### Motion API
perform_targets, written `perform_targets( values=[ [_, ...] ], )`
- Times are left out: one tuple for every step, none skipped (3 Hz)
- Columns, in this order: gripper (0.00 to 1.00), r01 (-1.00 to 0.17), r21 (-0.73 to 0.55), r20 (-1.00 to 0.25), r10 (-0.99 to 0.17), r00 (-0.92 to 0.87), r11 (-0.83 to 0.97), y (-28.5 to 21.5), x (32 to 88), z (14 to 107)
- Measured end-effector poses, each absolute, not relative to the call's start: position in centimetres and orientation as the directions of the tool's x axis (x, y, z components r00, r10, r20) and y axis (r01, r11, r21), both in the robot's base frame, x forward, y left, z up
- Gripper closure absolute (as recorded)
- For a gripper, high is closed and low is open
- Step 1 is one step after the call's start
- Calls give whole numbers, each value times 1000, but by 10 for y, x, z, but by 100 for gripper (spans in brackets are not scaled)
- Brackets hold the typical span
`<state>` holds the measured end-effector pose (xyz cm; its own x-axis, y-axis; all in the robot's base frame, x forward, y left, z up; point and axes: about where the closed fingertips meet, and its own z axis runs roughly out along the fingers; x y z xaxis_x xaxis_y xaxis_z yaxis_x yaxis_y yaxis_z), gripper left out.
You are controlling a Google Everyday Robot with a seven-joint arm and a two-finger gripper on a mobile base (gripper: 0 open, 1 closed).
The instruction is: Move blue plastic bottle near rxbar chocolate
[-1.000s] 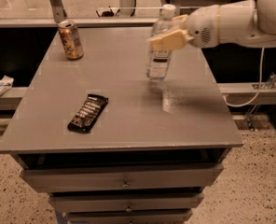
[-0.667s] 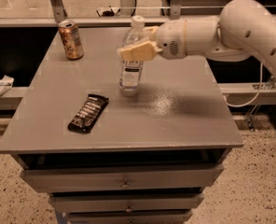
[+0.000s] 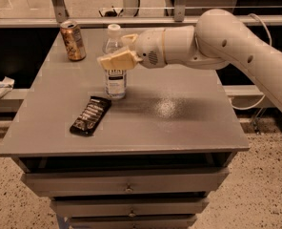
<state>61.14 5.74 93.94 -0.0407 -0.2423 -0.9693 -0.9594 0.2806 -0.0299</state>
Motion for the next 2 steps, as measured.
perform_targets(
  values=[
    [82,-959,-30,-969,-242,-41,281,57,611,940],
    [51,-962,-37,-968,-249,-32,269,64,609,938]
  ],
)
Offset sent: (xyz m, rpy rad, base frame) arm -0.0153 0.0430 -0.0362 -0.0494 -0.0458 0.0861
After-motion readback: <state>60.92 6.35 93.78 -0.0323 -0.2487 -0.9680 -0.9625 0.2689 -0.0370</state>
